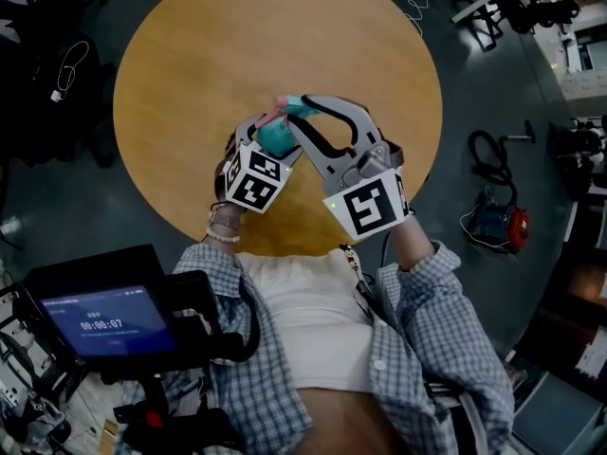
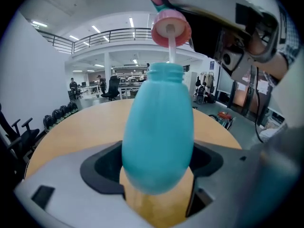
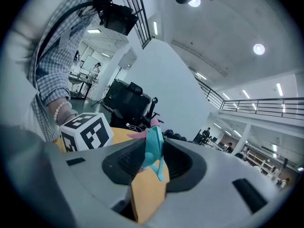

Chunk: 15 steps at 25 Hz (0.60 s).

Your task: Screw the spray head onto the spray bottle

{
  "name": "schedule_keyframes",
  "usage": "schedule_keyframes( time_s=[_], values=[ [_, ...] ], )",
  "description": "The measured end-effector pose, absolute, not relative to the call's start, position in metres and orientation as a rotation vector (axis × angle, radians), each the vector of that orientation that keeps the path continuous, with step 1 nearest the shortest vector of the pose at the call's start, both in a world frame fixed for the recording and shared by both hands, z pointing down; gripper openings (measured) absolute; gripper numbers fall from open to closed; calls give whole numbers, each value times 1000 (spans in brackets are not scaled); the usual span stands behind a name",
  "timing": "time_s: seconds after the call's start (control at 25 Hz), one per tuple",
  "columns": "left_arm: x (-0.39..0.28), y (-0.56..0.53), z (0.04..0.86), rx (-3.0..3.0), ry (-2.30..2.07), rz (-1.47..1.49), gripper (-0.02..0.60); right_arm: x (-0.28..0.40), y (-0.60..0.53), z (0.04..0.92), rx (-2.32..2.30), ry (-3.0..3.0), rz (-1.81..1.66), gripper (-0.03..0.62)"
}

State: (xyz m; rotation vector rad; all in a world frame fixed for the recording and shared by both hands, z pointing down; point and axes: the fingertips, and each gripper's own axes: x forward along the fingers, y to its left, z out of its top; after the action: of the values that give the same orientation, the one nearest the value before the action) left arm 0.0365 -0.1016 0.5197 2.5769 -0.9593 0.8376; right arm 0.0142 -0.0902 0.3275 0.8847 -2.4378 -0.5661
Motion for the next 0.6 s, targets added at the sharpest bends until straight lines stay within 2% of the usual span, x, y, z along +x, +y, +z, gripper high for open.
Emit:
schedule_keyframes(
  time_s=[0.6],
  values=[
    [44,-99,512,2574,-913,866,416,13,-89,343,927,-2448,-547,115]
  ],
)
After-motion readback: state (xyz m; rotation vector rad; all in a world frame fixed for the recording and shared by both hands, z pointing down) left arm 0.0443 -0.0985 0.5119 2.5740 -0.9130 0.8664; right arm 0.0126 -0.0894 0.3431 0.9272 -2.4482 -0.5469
